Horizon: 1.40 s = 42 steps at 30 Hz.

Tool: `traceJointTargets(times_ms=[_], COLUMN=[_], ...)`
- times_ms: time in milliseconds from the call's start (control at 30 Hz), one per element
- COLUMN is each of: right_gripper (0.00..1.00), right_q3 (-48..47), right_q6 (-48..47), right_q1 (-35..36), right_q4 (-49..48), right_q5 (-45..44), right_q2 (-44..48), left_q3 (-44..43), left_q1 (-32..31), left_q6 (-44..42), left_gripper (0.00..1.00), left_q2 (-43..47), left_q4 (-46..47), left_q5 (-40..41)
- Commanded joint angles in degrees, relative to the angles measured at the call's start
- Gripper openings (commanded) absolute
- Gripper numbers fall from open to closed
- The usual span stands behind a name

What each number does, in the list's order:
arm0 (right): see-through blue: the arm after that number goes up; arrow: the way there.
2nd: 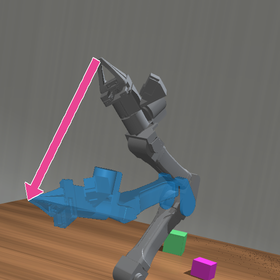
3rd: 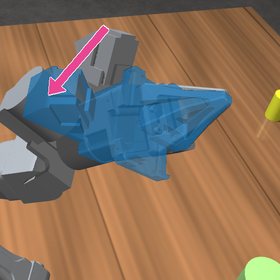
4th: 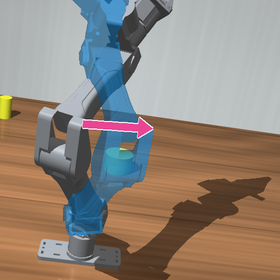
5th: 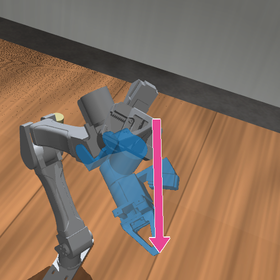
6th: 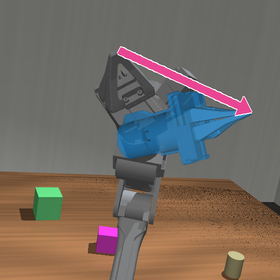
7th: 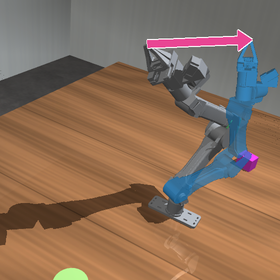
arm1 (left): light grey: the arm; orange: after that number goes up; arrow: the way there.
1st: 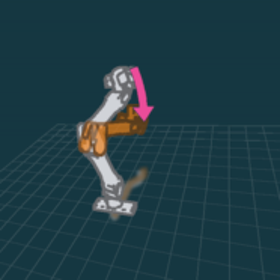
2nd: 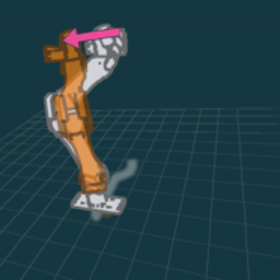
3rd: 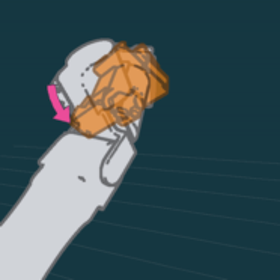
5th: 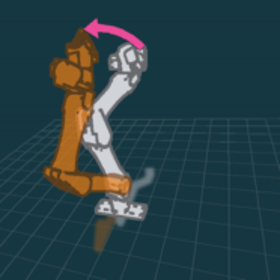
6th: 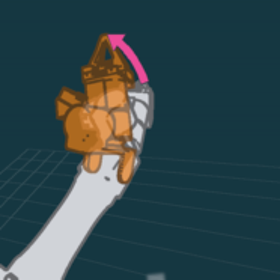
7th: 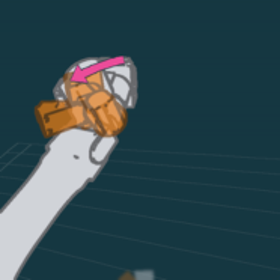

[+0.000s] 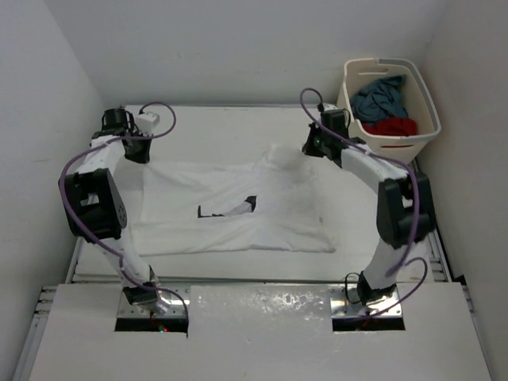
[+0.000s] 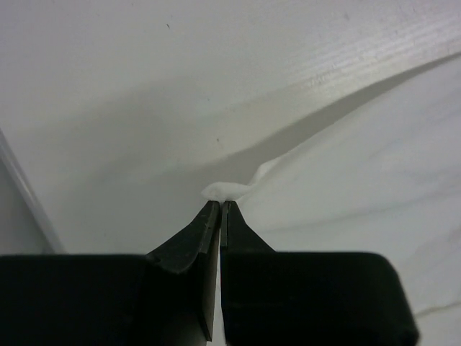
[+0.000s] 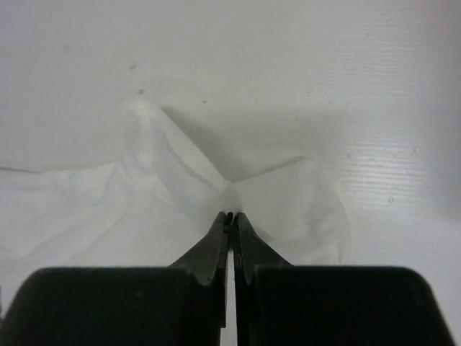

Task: Fold and stack the t-shirts
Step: Grap the side of the flattened tshirt furthest away from the robot with both arms, then fold the other side of the tshirt into a rectangle

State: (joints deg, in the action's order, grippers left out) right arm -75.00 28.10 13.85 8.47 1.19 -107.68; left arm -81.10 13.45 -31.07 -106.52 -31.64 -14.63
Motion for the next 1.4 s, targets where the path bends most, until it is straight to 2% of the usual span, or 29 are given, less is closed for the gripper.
traceJointTargets(times_ms=[0, 167, 400, 667, 800, 1100, 1200, 1267, 1300, 1367], right_gripper=[0.0, 0.0, 0.0, 0.0, 0.0, 0.0, 0.0, 0.0, 0.04, 0.19], right_q3=[10.0, 22.9, 33.3, 40.4, 43.4, 45.2, 47.1, 47.8, 47.6, 46.4], right_q6=[0.9, 1.7, 0.9, 0.4, 3.3, 2.1, 2.8, 2.4, 2.0, 0.2], right_q1=[0.1, 0.6, 0.7, 0.8, 2.8, 4.0, 4.0, 4.0, 4.0, 4.0], right_q4=[-6.7, -4.3, 3.6, 13.1, 10.9, 11.7, 9.7, 10.0, 11.3, 12.9], right_q5=[2.1, 2.6, 0.8, 1.2, 3.9, 0.8, 4.6, 5.5, 5.5, 5.7], right_q2=[11.4, 22.2, 37.9, 49.1, 48.6, 46.4, 44.9, 43.0, 42.5, 41.1], left_q3=[2.7, 5.9, 8.7, 17.6, 19.8, 22.6, 24.8, 26.0, 27.1, 28.3], left_q1=[-0.5, -0.3, 0.8, 0.7, -0.4, -0.5, -0.5, -0.6, -0.6, -0.5], left_q6=[-10.8, -18.7, -25.0, -30.5, -31.3, -31.8, -33.5, -34.7, -35.0, -35.5], left_gripper=[0.0, 0.0, 0.0, 0.0, 0.0, 0.0, 0.01, 0.09, 0.15, 0.27], left_q2=[5.3, 9.2, 15.5, 18.5, 17.2, 15.5, 15.6, 16.0, 16.2, 16.7], left_q4=[-5.4, -9.9, -15.4, -11.5, -11.0, -6.7, -8.0, -8.9, -9.3, -10.2], left_q5=[-1.1, 1.4, 0.0, 4.8, 4.9, 9.4, 9.8, 10.2, 10.6, 11.1])
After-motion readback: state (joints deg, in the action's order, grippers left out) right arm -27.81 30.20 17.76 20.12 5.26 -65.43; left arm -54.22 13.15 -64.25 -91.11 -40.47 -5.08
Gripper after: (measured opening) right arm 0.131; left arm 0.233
